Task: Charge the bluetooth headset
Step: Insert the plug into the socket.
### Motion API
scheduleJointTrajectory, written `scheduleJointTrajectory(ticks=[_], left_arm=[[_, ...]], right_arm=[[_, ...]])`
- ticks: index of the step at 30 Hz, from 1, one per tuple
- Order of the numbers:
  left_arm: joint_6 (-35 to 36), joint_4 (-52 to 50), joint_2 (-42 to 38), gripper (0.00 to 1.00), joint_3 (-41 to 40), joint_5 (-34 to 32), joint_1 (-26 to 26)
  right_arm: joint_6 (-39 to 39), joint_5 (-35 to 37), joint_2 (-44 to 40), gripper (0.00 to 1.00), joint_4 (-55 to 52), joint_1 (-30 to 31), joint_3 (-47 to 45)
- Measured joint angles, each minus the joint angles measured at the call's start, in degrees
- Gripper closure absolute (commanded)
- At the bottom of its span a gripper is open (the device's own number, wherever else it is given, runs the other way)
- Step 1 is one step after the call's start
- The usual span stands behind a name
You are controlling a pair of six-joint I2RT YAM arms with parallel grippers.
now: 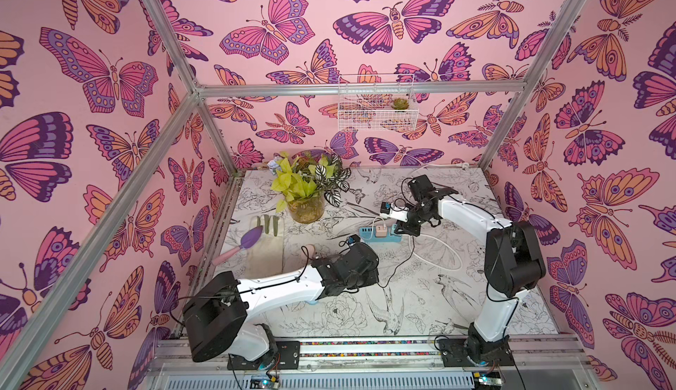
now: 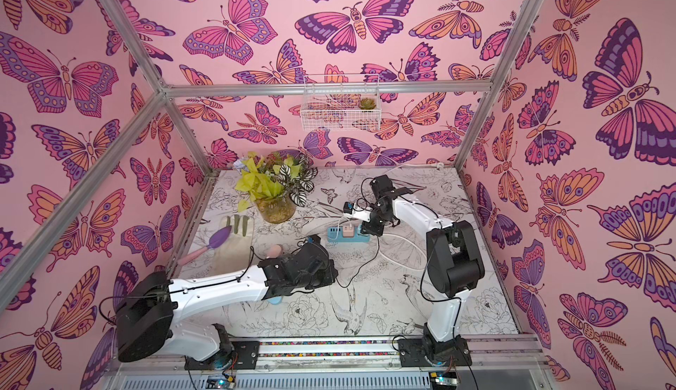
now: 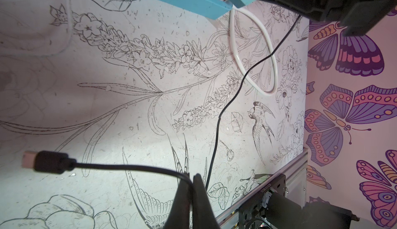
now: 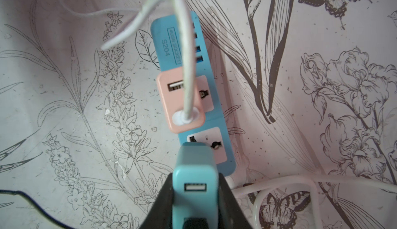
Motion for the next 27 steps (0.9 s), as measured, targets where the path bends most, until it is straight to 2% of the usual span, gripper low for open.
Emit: scheduleJointTrajectory(ticks=[27], left_arm=[[0.0,0.3,-0.2,1.00,-1.1,0.0,0.0]], right_arm=[[-8.9,-1.5,2.1,0.99,-1.8,0.0,2.2]])
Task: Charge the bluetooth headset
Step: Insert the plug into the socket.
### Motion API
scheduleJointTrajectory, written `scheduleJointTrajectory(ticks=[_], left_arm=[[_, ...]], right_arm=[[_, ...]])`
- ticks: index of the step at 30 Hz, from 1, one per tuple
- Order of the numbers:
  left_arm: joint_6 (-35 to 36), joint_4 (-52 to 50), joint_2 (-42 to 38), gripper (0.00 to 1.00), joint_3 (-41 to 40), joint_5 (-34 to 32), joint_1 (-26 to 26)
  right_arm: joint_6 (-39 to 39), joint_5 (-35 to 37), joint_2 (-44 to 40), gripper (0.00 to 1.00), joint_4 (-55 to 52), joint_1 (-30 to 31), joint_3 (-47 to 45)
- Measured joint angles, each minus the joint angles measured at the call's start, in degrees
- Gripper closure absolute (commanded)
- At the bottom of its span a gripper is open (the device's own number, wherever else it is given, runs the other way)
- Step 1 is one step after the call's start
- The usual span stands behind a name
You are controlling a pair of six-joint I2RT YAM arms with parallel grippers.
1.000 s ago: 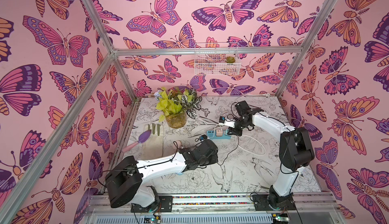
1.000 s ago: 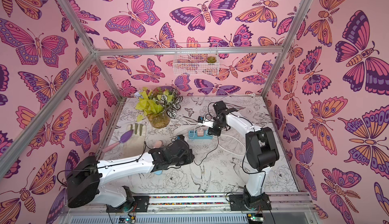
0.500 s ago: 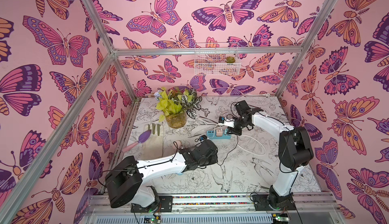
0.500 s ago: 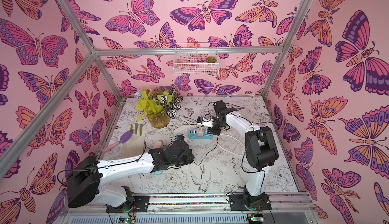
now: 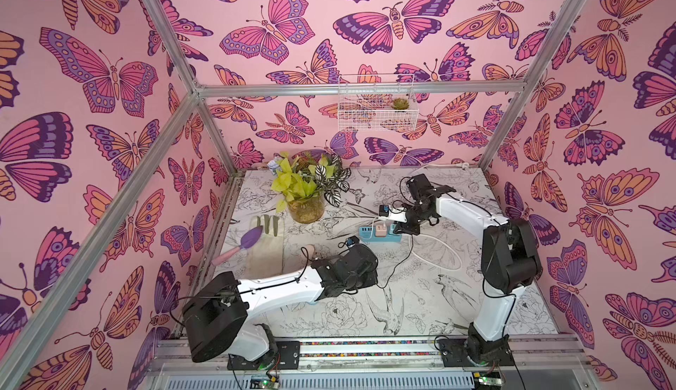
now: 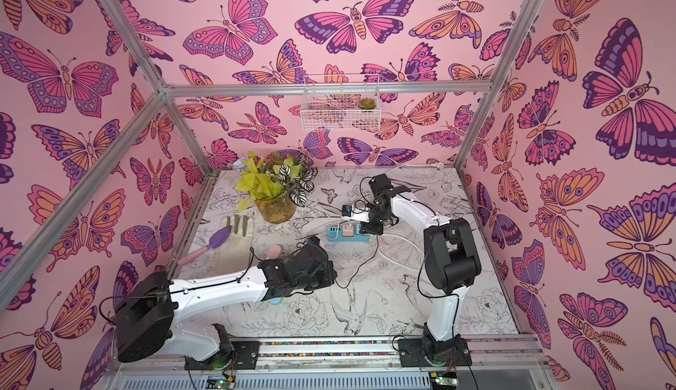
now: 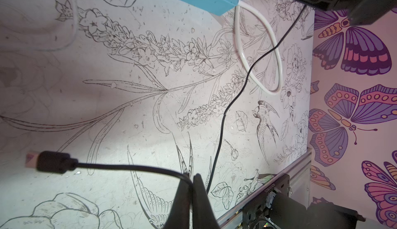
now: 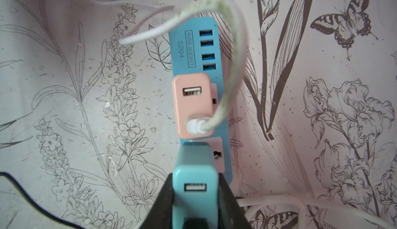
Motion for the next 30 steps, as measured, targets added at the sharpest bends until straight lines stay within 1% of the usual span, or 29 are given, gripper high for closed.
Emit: scheduleJointTrajectory(ticks=[13,23,30], left_arm=[[0.0,0.5,0.0,1.00,-0.3,0.0,0.0],[0.0,0.7,0.0,1.00,-0.3,0.0,0.0],[0.0,0.8,0.0,1.00,-0.3,0.0,0.0]], right_arm=[[-1.4,-4.6,0.8,1.00,-3.0,0.7,0.0],[-1.5,-4.7,0.8,1.00,-1.7,1.0,-1.2],[-1.7,-4.9,1.6,1.00,-1.9,1.4,-0.4]])
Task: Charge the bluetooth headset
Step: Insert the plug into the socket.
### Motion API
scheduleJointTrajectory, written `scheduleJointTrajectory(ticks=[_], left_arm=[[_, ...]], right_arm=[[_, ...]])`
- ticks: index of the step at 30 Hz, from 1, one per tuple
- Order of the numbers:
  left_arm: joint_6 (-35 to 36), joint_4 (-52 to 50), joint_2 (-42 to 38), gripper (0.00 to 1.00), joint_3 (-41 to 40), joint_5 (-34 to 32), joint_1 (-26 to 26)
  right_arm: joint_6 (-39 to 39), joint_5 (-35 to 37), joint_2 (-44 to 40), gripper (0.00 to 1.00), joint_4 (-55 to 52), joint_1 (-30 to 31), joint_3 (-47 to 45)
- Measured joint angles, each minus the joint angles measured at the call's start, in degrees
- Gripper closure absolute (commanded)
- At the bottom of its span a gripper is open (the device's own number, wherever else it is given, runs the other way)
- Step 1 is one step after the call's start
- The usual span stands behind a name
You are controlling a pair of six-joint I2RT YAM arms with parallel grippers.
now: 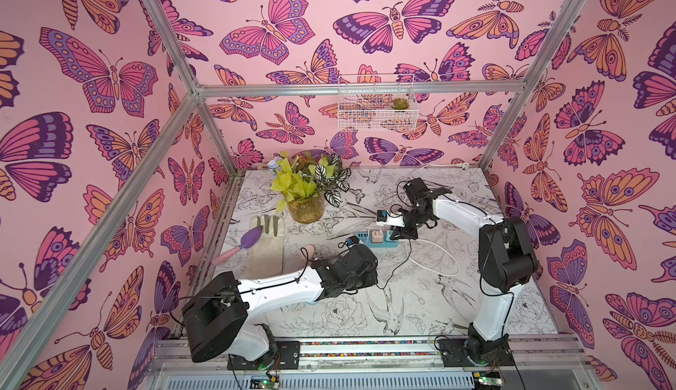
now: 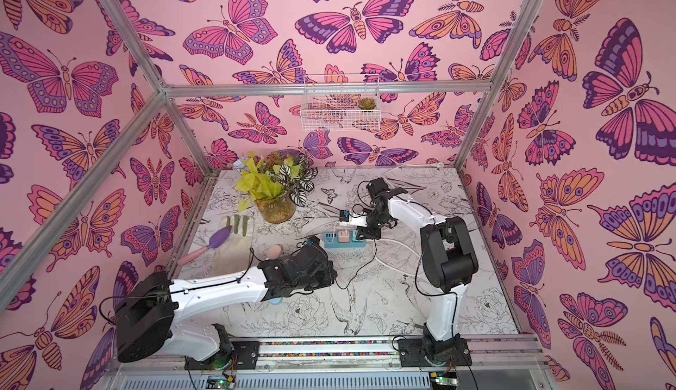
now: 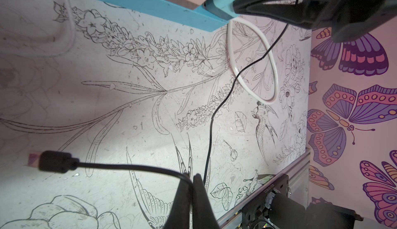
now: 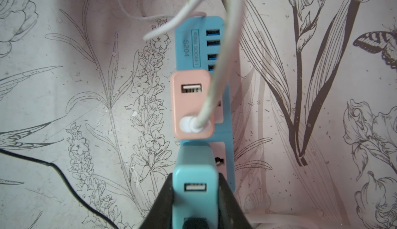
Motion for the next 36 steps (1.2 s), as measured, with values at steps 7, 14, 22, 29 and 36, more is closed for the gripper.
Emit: scheduleJointTrajectory(ticks=[7,14,22,29,36], left_arm=[[0.0,0.2,0.0,1.00,0.0,0.0,0.1],[0.0,0.4,0.0,1.00,-0.2,0.1,0.5],[0.0,0.7,0.0,1.00,-1.4,0.1,0.6],[-0.1,1.6,0.0,1.00,-1.8,0.5,1.0],[-0.3,1.7,-1.2,1.00,-2.7,0.5,1.1]], right_arm=[[0.0,-0.1,1.6,1.00,-0.6,0.7,1.8],[-1.2,1.1,4.5,1.00,-3.8,1.7,5.6],[-1.5,2.1,6.4,1.00,-6.7,2.3,8.5],[-1.2,2.1,5.3,1.00,-4.9,2.3,6.8],[0.1,2.1,3.9,0.92,-2.5,2.3,4.7]])
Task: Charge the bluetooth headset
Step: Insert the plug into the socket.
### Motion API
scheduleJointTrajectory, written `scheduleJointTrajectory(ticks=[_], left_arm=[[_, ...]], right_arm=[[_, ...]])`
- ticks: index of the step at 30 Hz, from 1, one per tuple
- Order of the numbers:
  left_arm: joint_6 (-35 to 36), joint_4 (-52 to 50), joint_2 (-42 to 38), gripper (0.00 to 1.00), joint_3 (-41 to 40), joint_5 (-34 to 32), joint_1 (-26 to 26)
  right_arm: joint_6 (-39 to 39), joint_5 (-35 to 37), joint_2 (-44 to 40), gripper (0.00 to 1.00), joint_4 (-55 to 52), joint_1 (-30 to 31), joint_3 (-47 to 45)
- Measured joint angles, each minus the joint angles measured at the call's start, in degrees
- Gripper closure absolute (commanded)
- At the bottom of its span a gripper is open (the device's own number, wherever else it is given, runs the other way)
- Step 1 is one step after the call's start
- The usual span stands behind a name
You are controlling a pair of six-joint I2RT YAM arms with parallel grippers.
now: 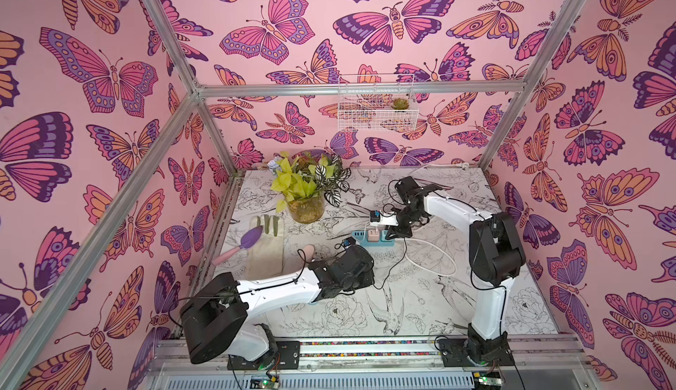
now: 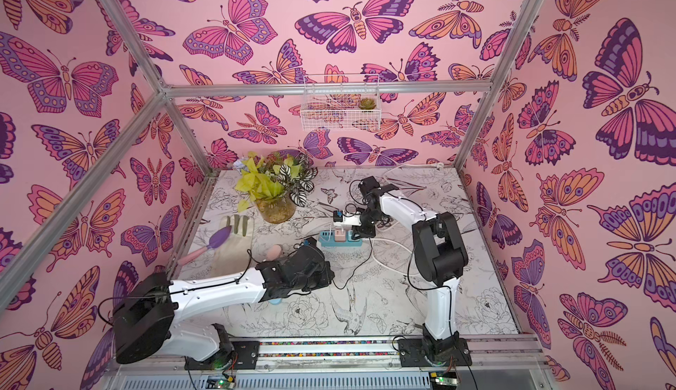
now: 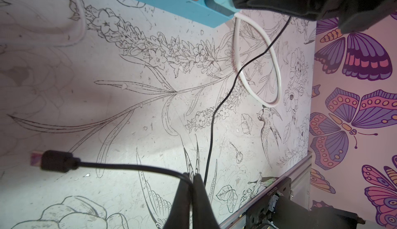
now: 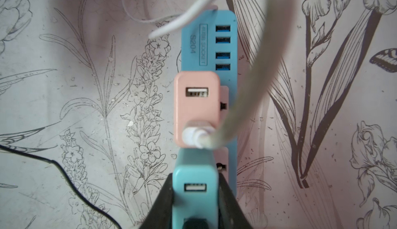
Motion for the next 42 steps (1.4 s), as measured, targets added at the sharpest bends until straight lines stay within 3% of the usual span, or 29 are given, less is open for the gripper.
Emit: scheduleJointTrajectory(ticks=[11,17,25,30,34,42], left_arm=[[-0.3,0.0,-1.0,1.00,-0.1,-0.4,0.0],[0.0,-0.2,-1.1,1.00,-0.1,-1.2,0.2],[2.2,-2.4,-2.3,1.00,0.0,-2.7,0.9],[6.0,-4.2,-3.7,1.00,0.8,-3.8,1.4],[10.7,-5.5,-5.5,1.00,1.9,-4.0,2.1],[20.4,-7.6,-6.2,1.00,5.2,-3.0,2.6]], right_arm=[[5.2,1.6,-3.7,0.65,5.5,0.4,-4.7],[8.2,3.7,-7.4,0.58,7.9,0.3,-5.7],[13.9,8.6,-15.5,0.60,12.9,-0.3,-7.7],[26.5,13.9,-23.5,0.69,17.2,-0.3,-11.9],[42.8,18.1,-31.6,0.70,19.7,-0.3,-15.3],[70.6,12.4,-42.6,0.71,23.1,-0.4,-27.9]])
